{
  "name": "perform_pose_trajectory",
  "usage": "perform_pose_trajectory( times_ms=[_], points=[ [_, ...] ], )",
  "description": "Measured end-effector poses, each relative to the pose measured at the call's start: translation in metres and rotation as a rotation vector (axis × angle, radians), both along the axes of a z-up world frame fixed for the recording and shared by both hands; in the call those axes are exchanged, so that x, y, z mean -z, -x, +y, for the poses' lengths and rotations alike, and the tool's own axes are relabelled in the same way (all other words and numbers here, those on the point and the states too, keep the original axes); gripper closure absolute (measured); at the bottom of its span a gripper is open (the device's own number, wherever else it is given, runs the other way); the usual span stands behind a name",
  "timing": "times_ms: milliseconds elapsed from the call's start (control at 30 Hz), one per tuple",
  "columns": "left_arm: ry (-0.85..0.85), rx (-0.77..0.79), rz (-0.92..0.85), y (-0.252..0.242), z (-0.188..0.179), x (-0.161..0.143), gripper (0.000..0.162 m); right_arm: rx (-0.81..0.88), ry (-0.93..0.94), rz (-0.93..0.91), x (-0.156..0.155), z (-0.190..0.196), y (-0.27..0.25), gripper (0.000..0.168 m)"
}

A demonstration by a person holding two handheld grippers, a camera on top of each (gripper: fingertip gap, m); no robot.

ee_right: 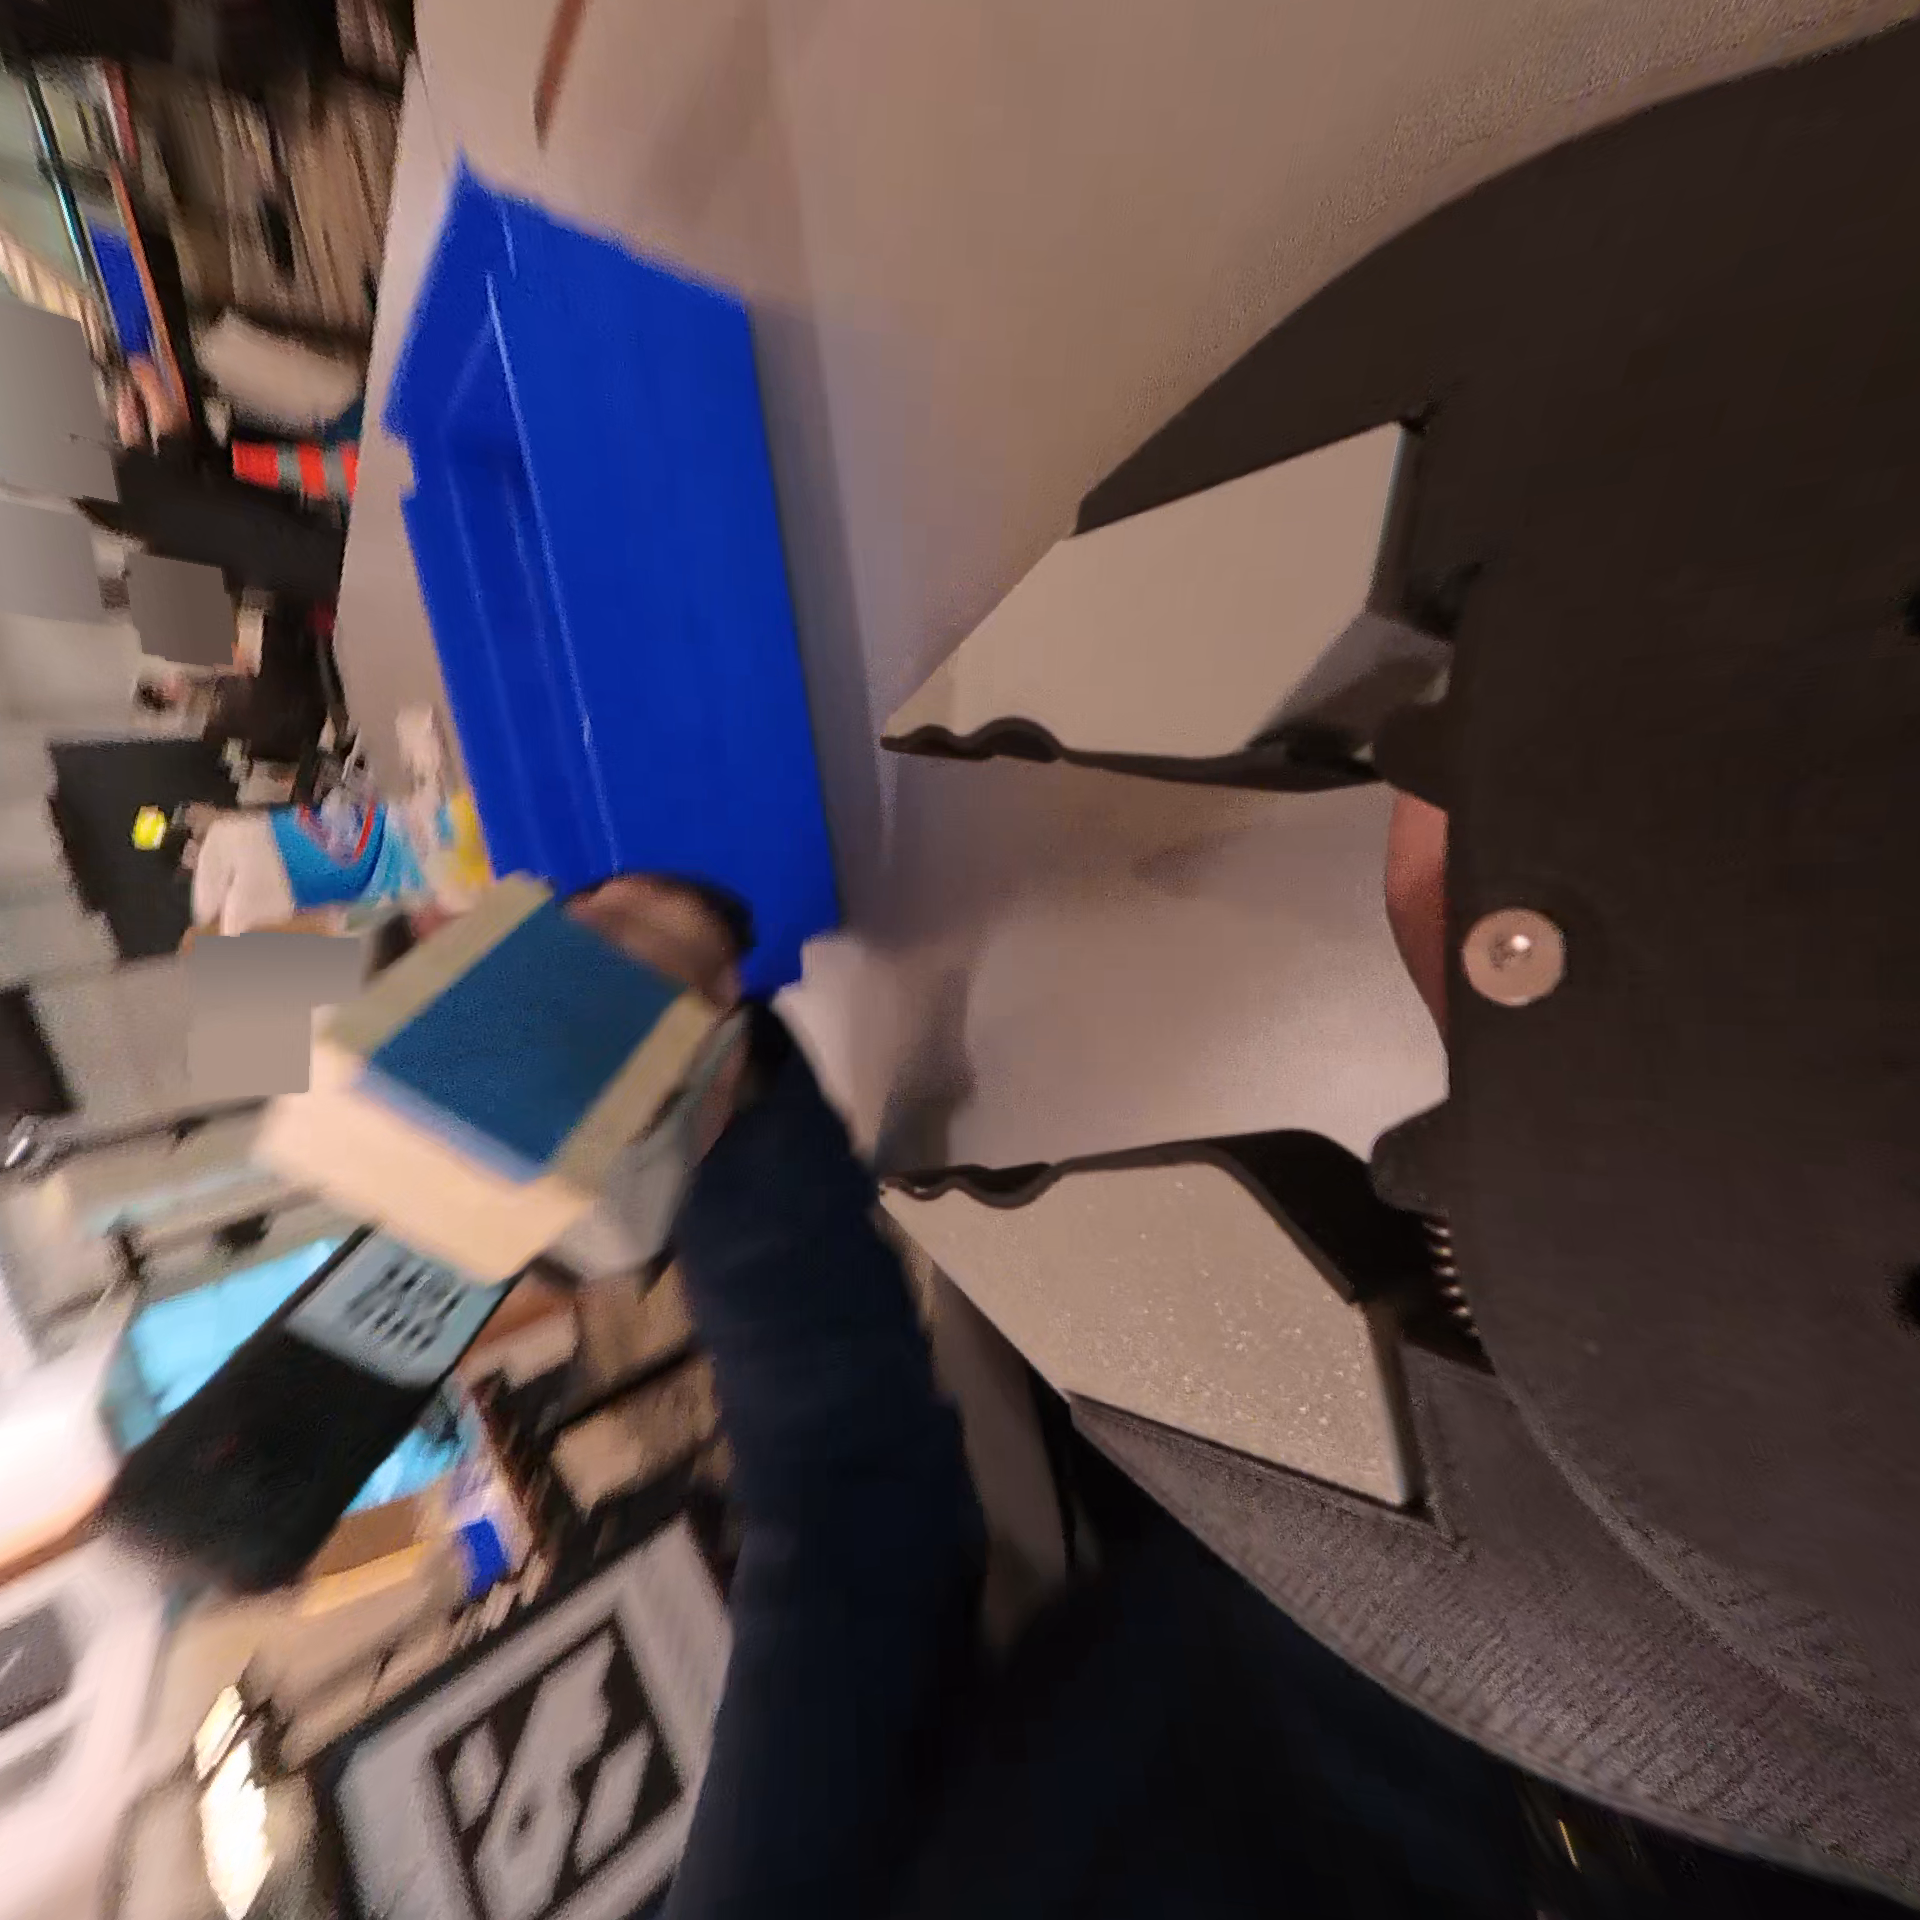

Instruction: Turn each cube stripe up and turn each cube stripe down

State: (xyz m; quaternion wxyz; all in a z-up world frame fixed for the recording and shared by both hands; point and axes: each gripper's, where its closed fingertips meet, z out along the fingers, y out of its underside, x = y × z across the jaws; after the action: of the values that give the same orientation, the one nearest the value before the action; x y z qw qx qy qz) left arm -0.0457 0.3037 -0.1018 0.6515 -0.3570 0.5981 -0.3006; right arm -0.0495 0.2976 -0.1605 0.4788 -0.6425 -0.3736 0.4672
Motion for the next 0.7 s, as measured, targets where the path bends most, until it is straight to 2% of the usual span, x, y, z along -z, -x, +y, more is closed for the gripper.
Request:
perform_pose_trajectory(
  times_ms=[100,200,300,467,700],
  points=[
    [-0.044,0.015,-0.052,-0.018,-0.015,0.001,0.119,-0.181,0.112,0.16,-0.021,-0.022,-0.003,0.088],
    [-0.123,0.012,-0.079,-0.022,-0.025,0.001,0.119,-0.321,0.173,0.257,-0.036,-0.04,-0.008,0.097],
    [-0.176,-0.006,-0.047,-0.021,-0.022,0.015,0.118,-0.307,0.195,0.27,-0.038,-0.037,-0.008,0.1],
    [-0.261,-0.019,0.008,-0.018,-0.027,0.028,0.118,-0.288,0.253,0.257,-0.027,-0.028,-0.006,0.127],
    [-0.395,-0.086,0.091,-0.021,-0.025,0.045,0.119,-0.31,0.339,0.239,-0.013,-0.026,-0.003,0.124]
  ],
)
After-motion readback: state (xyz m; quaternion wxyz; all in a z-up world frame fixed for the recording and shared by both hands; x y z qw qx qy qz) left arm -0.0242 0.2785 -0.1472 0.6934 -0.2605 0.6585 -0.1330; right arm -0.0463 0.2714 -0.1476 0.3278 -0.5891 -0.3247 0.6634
